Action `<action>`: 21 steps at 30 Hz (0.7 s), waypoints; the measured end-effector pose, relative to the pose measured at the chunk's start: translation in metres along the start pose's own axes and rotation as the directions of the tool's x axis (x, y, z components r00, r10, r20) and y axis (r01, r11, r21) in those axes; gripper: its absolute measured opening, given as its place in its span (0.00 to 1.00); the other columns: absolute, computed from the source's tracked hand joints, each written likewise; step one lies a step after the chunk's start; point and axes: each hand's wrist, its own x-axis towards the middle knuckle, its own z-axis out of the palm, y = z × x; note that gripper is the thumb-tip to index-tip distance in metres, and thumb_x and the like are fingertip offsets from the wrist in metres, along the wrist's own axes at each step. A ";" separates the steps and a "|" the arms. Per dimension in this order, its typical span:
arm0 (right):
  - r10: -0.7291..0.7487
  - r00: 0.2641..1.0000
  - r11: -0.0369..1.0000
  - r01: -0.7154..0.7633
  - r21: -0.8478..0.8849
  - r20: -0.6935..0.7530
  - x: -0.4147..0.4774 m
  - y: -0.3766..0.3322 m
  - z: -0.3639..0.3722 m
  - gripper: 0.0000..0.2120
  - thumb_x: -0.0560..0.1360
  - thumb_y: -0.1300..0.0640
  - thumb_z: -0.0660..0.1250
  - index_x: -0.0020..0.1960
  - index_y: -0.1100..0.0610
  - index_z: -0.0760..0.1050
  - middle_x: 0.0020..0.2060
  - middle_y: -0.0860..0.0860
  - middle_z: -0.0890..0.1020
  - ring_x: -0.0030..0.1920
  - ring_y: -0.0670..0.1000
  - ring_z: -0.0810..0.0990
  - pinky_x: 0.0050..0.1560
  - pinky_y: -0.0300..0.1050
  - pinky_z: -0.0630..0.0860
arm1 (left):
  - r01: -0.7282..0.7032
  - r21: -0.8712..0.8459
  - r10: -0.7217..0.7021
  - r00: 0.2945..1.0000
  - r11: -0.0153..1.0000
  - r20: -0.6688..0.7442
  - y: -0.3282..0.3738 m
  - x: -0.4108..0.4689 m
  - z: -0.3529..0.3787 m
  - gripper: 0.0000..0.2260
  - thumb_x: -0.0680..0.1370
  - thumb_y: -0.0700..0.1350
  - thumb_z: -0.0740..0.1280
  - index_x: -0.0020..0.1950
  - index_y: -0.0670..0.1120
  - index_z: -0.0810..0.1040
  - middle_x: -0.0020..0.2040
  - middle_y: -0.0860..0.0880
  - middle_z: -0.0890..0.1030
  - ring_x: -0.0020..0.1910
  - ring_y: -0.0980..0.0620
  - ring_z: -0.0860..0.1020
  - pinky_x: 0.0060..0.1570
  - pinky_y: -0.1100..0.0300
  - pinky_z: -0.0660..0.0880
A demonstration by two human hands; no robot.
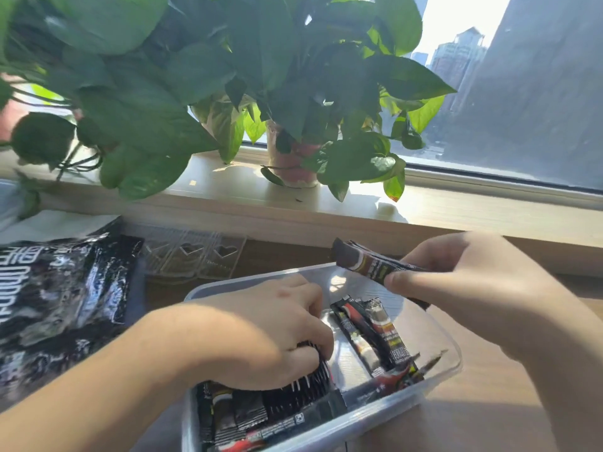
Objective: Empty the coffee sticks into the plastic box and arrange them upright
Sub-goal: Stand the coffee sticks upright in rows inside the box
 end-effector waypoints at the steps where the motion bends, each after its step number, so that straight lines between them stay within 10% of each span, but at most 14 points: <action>1: 0.004 1.000 0.997 -0.002 -0.083 0.024 -0.006 -0.003 0.002 0.05 0.66 0.48 0.77 0.33 0.47 0.84 0.28 0.50 0.83 0.24 0.44 0.72 0.24 0.36 0.66 | 0.003 0.000 -0.003 1.000 1.000 0.002 0.000 0.001 0.000 0.19 0.74 0.55 0.52 0.61 0.61 0.76 0.56 0.56 0.67 0.62 0.59 0.62 0.65 0.57 0.65; 8: -0.036 0.991 0.863 0.095 -0.496 0.127 -0.021 -0.007 0.032 0.12 0.66 0.51 0.70 0.39 0.61 0.78 0.36 0.56 0.82 0.33 0.55 0.77 0.30 0.48 0.72 | 0.000 -0.031 0.001 1.000 1.000 0.017 -0.001 -0.001 -0.001 0.19 0.73 0.56 0.52 0.60 0.62 0.75 0.58 0.55 0.66 0.59 0.59 0.63 0.66 0.54 0.65; 15: 0.026 0.966 0.832 0.122 -0.542 0.258 0.003 -0.005 0.058 0.11 0.67 0.50 0.71 0.36 0.58 0.76 0.29 0.50 0.77 0.31 0.52 0.74 0.28 0.43 0.69 | -0.034 -0.045 0.033 0.999 0.998 -0.031 0.000 -0.001 0.001 0.18 0.73 0.53 0.54 0.58 0.61 0.78 0.59 0.54 0.59 0.64 0.55 0.61 0.70 0.54 0.62; 21: 0.109 0.898 0.837 0.149 -0.527 0.427 0.012 0.001 0.062 0.24 0.63 0.39 0.79 0.50 0.52 0.77 0.45 0.50 0.85 0.42 0.51 0.86 0.46 0.49 0.82 | -0.001 -0.018 0.001 1.000 1.000 -0.006 0.000 -0.003 -0.002 0.20 0.73 0.55 0.52 0.60 0.61 0.76 0.54 0.56 0.62 0.55 0.55 0.64 0.64 0.56 0.64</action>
